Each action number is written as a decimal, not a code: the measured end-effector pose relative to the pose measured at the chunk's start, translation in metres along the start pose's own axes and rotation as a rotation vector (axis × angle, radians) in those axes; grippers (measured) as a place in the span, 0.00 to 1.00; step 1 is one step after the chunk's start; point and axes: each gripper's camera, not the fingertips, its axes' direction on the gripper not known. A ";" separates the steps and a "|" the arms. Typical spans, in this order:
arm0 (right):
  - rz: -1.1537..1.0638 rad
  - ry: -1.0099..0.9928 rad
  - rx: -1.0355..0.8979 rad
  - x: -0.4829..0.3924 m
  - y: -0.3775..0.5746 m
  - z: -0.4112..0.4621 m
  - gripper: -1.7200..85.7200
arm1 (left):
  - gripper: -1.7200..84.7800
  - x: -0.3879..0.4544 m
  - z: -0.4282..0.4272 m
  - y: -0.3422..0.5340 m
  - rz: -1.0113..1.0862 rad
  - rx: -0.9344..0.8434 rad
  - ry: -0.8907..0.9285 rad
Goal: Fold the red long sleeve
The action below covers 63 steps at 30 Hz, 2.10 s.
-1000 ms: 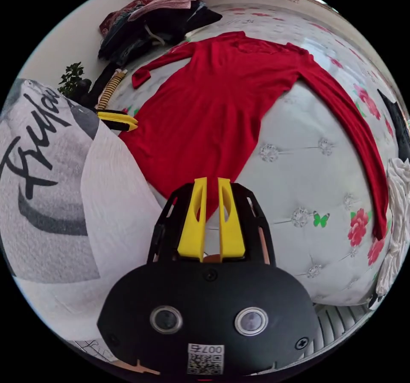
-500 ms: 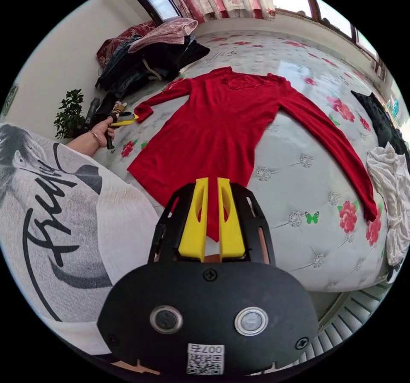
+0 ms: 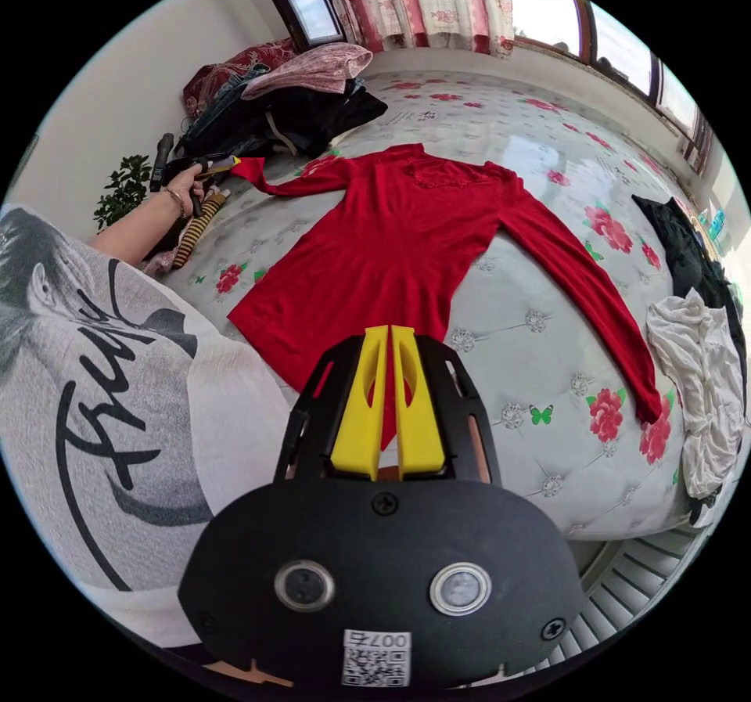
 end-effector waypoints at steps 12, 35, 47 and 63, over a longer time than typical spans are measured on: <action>0.038 -0.030 0.034 0.021 -0.018 -0.011 0.02 | 0.01 0.179 -0.015 -0.038 0.372 0.073 0.113; -0.120 0.044 -0.007 0.052 -0.155 0.096 0.07 | 0.09 0.334 0.142 0.186 0.498 -0.544 0.306; 0.071 0.167 0.180 0.106 -0.165 0.088 0.05 | 0.07 0.368 0.226 0.165 0.581 -0.526 0.254; -0.105 0.345 -0.198 0.144 -0.155 0.236 0.09 | 0.07 0.414 0.306 0.129 0.644 -0.494 0.273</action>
